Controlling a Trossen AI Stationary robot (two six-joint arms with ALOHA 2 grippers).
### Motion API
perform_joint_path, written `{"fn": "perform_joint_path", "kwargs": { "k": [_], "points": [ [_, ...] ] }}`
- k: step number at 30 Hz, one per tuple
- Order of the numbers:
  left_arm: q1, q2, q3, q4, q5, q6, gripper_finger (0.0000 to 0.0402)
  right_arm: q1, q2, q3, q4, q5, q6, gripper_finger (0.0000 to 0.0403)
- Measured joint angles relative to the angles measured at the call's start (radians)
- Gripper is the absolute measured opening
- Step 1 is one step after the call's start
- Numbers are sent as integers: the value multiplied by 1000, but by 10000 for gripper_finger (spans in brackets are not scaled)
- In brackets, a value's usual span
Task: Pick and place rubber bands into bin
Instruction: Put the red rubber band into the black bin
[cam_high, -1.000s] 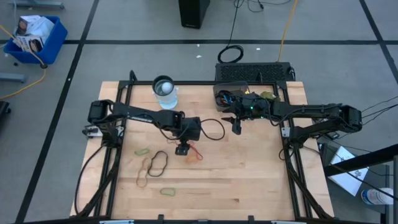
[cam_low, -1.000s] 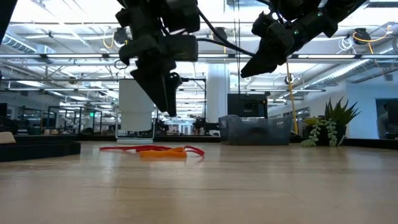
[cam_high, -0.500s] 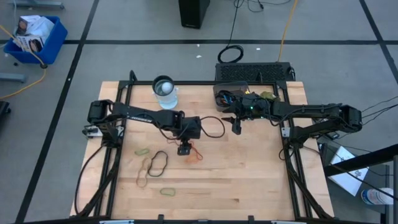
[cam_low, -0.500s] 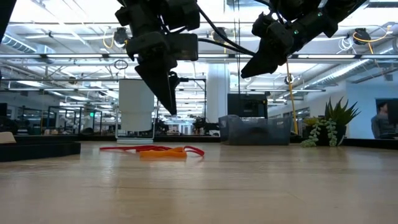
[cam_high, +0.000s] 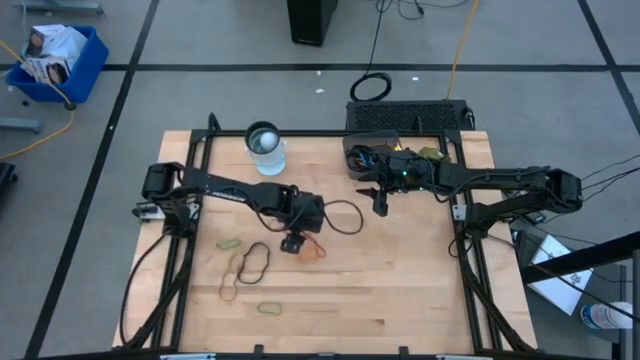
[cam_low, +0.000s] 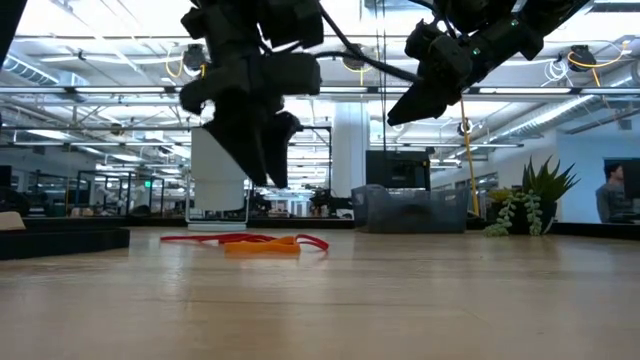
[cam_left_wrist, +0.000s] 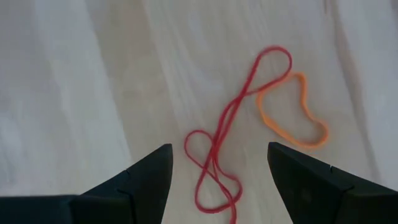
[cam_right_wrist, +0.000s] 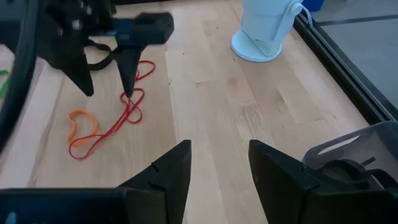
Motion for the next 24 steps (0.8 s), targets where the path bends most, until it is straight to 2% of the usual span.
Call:
{"fn": "perform_joint_path", "kwargs": {
  "k": [14, 24],
  "points": [
    [-37, 148, 0, 41, -25, 128, 271, 0, 0, 0, -3, 0, 19, 155],
    [-64, 162, 3, 57, -95, 272, 271, 0, 0, 0, -3, 0, 19, 155]
  ]
}}
